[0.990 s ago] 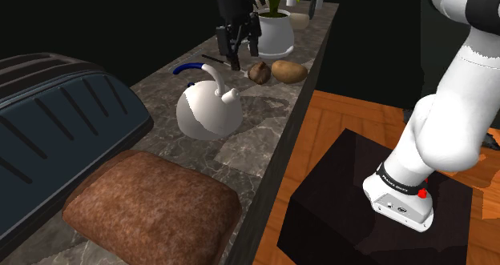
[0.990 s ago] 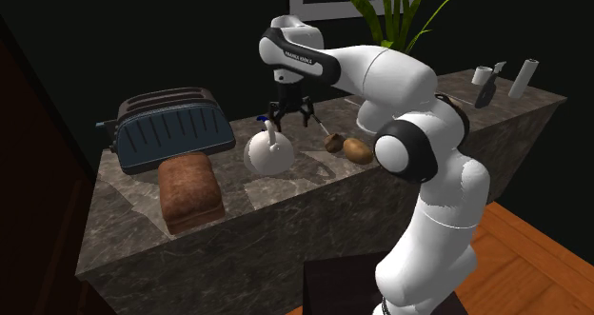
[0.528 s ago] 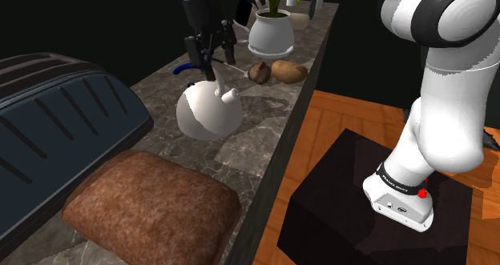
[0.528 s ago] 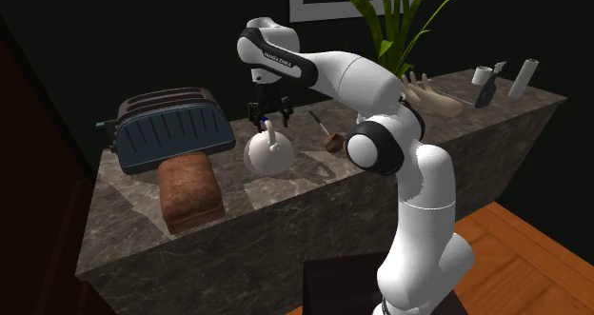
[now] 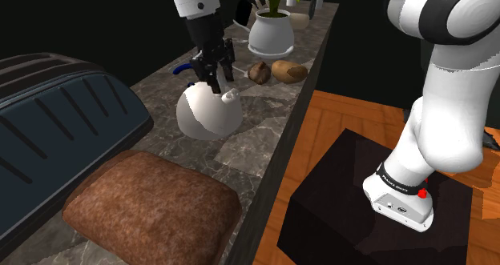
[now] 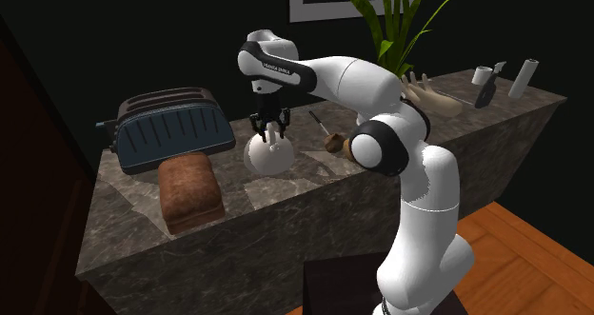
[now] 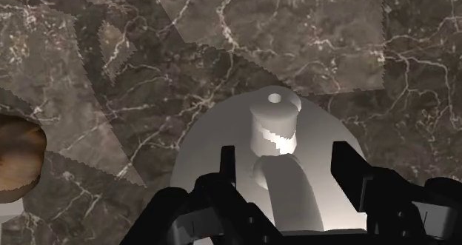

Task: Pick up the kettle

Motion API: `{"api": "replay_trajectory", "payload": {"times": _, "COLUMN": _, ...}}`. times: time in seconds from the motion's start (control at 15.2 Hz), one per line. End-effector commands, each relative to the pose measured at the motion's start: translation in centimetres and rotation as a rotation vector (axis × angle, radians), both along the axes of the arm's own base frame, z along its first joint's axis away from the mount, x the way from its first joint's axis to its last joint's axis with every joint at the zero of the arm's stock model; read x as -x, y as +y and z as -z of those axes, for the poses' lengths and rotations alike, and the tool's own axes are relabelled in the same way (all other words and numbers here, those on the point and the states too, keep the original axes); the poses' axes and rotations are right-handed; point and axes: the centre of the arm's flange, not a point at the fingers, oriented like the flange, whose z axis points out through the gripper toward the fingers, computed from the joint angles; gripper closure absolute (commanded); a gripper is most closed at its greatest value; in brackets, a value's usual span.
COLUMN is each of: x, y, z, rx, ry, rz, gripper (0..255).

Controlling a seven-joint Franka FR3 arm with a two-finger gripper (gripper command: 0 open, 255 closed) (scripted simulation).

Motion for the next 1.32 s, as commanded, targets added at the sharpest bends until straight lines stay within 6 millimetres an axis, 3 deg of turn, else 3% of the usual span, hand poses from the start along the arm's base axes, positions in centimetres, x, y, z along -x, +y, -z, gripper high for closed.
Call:
{"api": "replay_trajectory", "payload": {"times": 0.0, "x": 0.0, "y": 0.0, "z": 0.1, "rx": 0.0, "ry": 0.0, "rz": 0.0, "gripper": 255}}
{"api": "replay_trajectory", "payload": {"times": 0.53, "x": 0.0, "y": 0.0, "z": 0.1, "rx": 0.0, "ry": 0.0, "rz": 0.0, "gripper": 255}}
{"api": "replay_trajectory", "payload": {"times": 1.25, "x": 0.0, "y": 0.0, "z": -5.8, "rx": 0.0, "ry": 0.0, "rz": 0.0, "gripper": 255}}
